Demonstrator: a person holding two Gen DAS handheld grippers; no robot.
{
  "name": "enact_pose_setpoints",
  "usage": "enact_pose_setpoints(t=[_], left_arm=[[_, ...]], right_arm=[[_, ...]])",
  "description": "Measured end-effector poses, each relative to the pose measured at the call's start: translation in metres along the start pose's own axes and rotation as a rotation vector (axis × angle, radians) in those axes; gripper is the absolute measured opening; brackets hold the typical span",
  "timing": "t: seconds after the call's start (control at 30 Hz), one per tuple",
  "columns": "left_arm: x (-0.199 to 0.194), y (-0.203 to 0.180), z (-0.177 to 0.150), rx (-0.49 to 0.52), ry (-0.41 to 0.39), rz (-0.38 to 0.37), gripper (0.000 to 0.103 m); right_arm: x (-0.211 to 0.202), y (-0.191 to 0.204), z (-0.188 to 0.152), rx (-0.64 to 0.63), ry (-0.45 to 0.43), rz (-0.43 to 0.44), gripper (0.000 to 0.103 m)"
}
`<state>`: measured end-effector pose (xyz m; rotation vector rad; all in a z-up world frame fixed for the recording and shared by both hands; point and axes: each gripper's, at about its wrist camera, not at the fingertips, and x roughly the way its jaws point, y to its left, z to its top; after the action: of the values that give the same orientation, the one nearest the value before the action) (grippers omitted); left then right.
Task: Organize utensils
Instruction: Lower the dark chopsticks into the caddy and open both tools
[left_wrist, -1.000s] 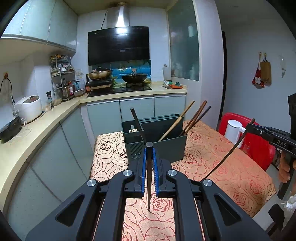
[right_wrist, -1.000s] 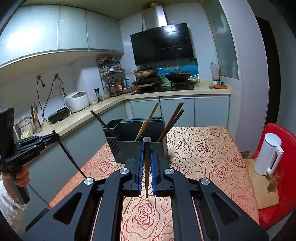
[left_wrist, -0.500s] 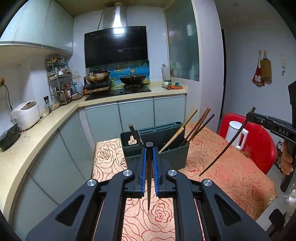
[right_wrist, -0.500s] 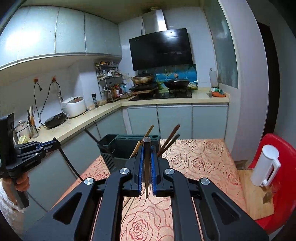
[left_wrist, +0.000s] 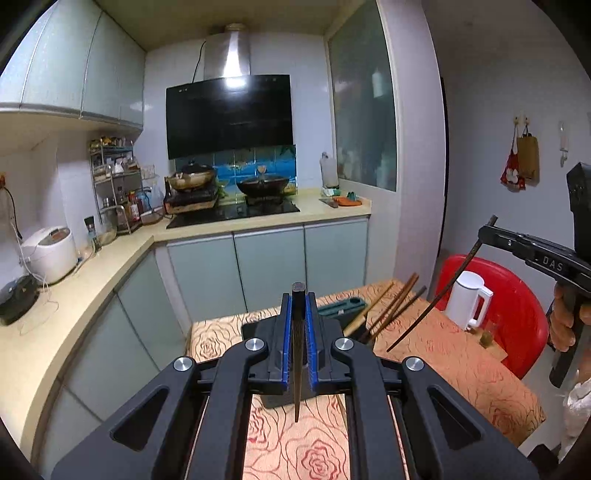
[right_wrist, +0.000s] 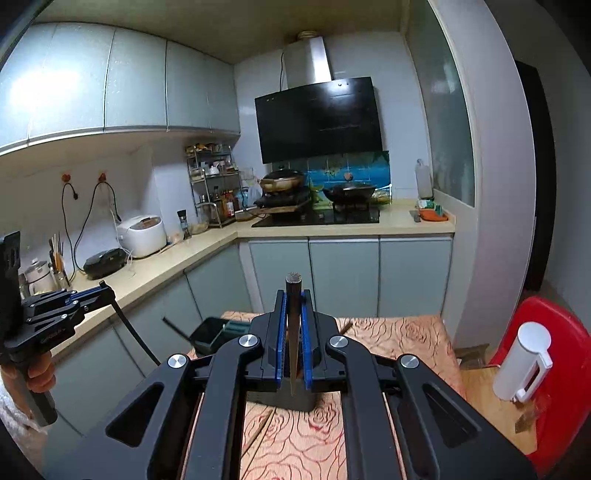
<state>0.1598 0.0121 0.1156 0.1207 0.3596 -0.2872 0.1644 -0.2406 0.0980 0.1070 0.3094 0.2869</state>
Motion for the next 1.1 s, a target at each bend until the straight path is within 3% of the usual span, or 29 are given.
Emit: enact_pose_setpoints(t=[0.37,0.77,1.1], left_arm=[[0.025,-0.001,0.04,-0.009,-0.046,0.023,0.007],[0.077,0.008,0.064,-0.075,-0.061,0.034,0.007],[0.126,0.011,0.03,-0.093,0.033,0.044,0.007]], right_arm=[[0.02,0.001,0.033,-0.03,-0.035,-0.026,0.008],[0.077,0.0,0.03,-0.011,0.049,-0.041,0.008],[0.113,0.008,0.011,-0.019,0.134,-0.036,0.008]])
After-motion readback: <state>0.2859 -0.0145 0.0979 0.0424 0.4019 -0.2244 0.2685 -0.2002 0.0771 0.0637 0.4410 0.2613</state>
